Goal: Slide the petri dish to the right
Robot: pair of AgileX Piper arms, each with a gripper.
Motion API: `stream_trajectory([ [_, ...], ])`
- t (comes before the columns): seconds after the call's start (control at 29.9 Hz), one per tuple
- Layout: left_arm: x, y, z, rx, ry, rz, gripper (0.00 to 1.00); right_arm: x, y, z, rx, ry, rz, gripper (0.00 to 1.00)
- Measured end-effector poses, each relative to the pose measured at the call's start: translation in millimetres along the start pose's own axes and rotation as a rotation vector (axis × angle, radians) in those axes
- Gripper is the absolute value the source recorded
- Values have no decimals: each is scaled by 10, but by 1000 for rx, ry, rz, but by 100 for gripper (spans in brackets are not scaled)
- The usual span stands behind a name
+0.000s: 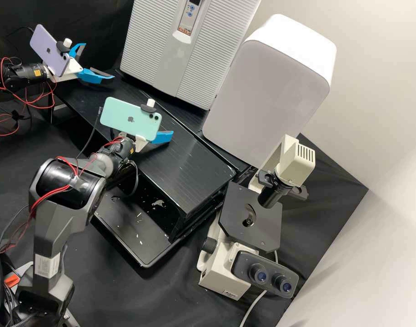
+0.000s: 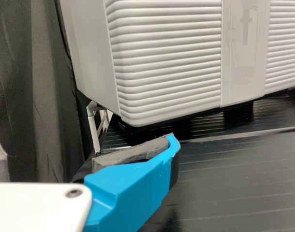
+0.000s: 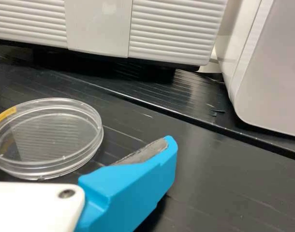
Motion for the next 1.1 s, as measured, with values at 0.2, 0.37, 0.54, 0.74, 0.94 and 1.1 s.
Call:
stream_trajectory([
  [0.2,0,0,0,0,0,0,100,58,31,-37,-46,3,0,100],
  [0.37,0,0,0,0,0,0,100,108,42,-38,-66,-6,8,100],
  [0.54,0,0,0,0,0,0,100,118,47,-43,-63,-12,14,100],
  [0.74,0,0,0,0,0,0,100,134,30,-17,-42,-27,12,100],
  [0.94,0,0,0,0,0,0,100,131,30,-1,-29,-41,16,100],
  [1.1,0,0,0,0,0,0,100,123,28,54,-24,-58,15,100],
])
